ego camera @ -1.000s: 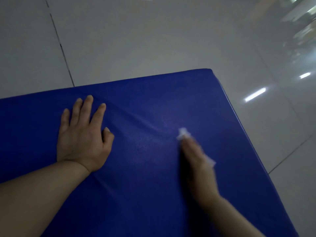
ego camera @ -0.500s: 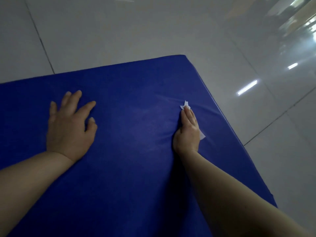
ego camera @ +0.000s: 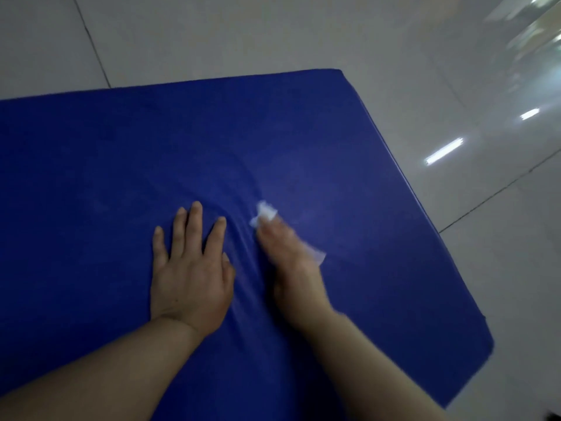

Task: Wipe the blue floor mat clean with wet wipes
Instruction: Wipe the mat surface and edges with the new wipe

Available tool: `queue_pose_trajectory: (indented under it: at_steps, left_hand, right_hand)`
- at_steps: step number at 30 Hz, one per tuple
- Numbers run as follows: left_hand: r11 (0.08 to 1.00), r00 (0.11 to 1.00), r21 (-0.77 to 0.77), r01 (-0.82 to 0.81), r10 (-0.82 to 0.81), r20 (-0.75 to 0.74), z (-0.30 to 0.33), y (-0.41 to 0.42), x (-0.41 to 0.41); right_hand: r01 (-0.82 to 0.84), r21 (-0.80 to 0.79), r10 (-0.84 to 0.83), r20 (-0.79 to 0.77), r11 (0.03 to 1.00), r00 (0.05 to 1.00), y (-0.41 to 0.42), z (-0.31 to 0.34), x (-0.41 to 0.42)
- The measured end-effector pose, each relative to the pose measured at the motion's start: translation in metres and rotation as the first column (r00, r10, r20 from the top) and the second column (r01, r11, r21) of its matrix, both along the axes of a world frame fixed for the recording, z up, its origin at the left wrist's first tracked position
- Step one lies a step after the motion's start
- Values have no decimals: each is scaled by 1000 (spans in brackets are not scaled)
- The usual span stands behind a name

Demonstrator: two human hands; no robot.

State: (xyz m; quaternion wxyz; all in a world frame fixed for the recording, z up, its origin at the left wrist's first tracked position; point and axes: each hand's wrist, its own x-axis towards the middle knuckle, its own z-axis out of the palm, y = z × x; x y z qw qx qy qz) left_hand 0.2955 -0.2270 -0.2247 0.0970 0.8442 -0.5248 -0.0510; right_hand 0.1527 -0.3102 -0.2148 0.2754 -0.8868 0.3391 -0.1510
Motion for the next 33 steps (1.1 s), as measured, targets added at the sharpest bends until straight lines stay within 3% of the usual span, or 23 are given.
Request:
queue_pose_trajectory:
  at_steps: [2,3,5,7,9,11,13,15,17,18,20,22,24,26,28,31,33]
  left_hand:
    - [1000,1000,3,5,-5,8,0,-1,1]
    - [1000,1000,2,7,-7,6,1,-1,0]
    - [1000,1000,1,9,-9,-3,2,-2,0]
    - [1000,1000,7,6,-6,-9,2,-2,1]
    - [1000,1000,8,-1,1,-12,3,-2,1]
    - [1000,1000,8,-3,3,-20,4,-1,0]
    - [1000,1000,-3,-5,5,-31,5,-1,0]
    - [1000,1000,3,-3,3,-29,5,-2,-1]
    - [1000,999,2,0,0,-32,5,-3,0]
    - [1000,1000,-1,1,-1,-30,5,-5,0]
    - [1000,1000,3,-1,2,-24,4,-4,0]
    - [1000,1000,9,-3,4,-24,4,-3,0]
    - [1000,1000,14,-5,5,-29,4,-3,0]
    - [1000,999,13,-10,10,-42,5,-3,0]
    - [1000,999,15,-8,9,-44,6,-3,0]
    - [1000,999,30,-7,9,-49,6,-3,0]
    - [1000,999,30,-3,5,-50,7,-3,0]
  right_hand:
    - [-152,28,153,-42,988,987,18,4,-21]
    - [-134,43,136,-32,990,990,8,5,-35]
    - [114,27,-113,-40,993,993,-31,7,-61]
    - [455,-20,-454,-113,890,884,-75,13,-78]
    - [607,-44,-605,-167,794,779,-88,14,-73]
    - [480,-11,-476,-143,877,868,-59,15,-59]
    - [160,9,-159,-80,987,984,-4,10,-58]
    - [-84,47,89,-125,995,988,44,13,-66]
    - [-186,71,193,-124,980,973,40,19,-76]
    - [-142,73,150,-111,987,983,22,19,-82]
    - [140,32,-137,-92,990,986,-25,19,-95]
    - [495,-4,-491,-136,869,861,-71,18,-113]
    - [617,-16,-610,-174,787,773,-80,20,-115]
    - [481,-57,-484,-141,875,864,-48,18,-106]
    - [225,-82,-234,-122,971,965,7,14,-104]
    - [-76,36,80,-152,996,985,77,15,-108]
    - [-160,55,167,-170,986,971,70,16,-115]
